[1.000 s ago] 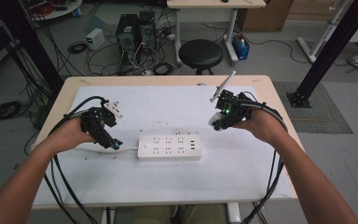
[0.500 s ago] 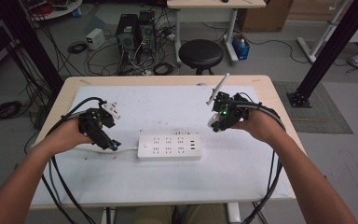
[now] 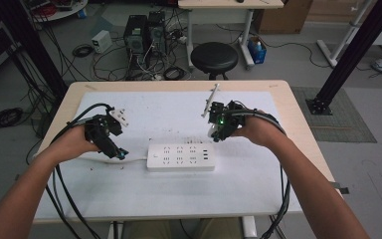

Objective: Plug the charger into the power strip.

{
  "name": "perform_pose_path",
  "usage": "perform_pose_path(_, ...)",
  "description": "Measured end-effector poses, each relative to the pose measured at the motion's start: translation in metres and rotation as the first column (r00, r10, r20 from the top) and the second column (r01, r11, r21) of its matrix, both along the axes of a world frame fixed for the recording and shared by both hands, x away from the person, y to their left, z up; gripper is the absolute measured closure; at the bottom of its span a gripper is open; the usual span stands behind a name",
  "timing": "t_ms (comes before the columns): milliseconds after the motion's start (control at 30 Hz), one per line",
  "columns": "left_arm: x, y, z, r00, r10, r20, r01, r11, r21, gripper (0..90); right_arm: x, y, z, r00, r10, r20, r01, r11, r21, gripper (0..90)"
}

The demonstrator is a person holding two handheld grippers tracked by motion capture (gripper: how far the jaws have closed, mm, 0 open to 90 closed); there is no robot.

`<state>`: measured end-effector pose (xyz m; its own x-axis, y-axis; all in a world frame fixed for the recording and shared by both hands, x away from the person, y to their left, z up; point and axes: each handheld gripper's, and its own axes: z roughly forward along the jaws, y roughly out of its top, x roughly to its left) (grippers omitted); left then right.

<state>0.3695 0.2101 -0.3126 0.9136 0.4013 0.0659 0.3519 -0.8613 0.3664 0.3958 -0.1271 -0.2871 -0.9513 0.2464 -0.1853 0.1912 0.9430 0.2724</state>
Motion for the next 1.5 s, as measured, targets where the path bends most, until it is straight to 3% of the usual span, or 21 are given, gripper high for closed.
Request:
perform_pose_path(200, 0.003, 0.0, -0.009, 0.9999, -0.009, -0.01, 0.009, 1.0, 0.002, 21.2, 0.008, 0.028, -0.02, 0.9974, 0.065, -0.03, -0.066, 0.997, -0.049, 61.9)
perform_pose_path(333, 0.004, 0.001, -0.013, 0.9998, -0.014, -0.014, 0.014, 0.9999, 0.005, 21.2, 0.011, 0.044, -0.029, 0.9944, 0.091, -0.054, -0.093, 0.994, -0.052, 61.9)
perform_pose_path(500, 0.004, 0.001, -0.013, 0.9997, -0.021, -0.009, 0.021, 0.9998, -0.005, 21.2, 0.012, 0.059, -0.04, 0.9871, 0.136, -0.084, -0.142, 0.987, -0.069, 61.9)
perform_pose_path(567, 0.004, 0.002, -0.012, 0.9996, -0.03, -0.003, 0.03, 0.9995, 0.009, 21.2, 0.011, 0.066, -0.048, 0.985, 0.145, -0.094, -0.154, 0.983, -0.098, 61.9)
perform_pose_path(767, 0.003, 0.003, -0.014, 0.9997, -0.023, -0.006, 0.023, 0.9996, 0.014, 21.2, 0.012, 0.07, -0.054, 0.9821, 0.158, -0.102, -0.169, 0.979, -0.11, 61.9)
perform_pose_path(1100, 0.003, 0.004, -0.015, 0.9997, -0.024, -0.01, 0.025, 0.9995, 0.021, 21.2, 0.011, 0.082, -0.067, 0.9723, 0.216, -0.09, -0.229, 0.957, -0.178, 62.1)
perform_pose_path(1300, 0.004, 0.003, -0.019, 0.9996, -0.025, -0.016, 0.026, 0.9995, 0.021, 21.2, 0.014, 0.086, -0.068, 0.9714, 0.21, -0.11, -0.228, 0.956, -0.187, 62.2)
perform_pose_path(1333, 0.003, 0.003, -0.019, 0.9996, -0.023, -0.017, 0.023, 0.9995, 0.02, 21.2, 0.014, 0.087, -0.074, 0.9703, 0.211, -0.118, -0.233, 0.948, -0.216, 62.3)
perform_pose_path(1500, 0.004, 0.003, -0.02, 0.9995, -0.024, -0.019, 0.024, 0.9995, 0.022, 21.2, 0.019, 0.084, -0.074, 0.9697, 0.2, -0.14, -0.224, 0.958, -0.181, 62.4)
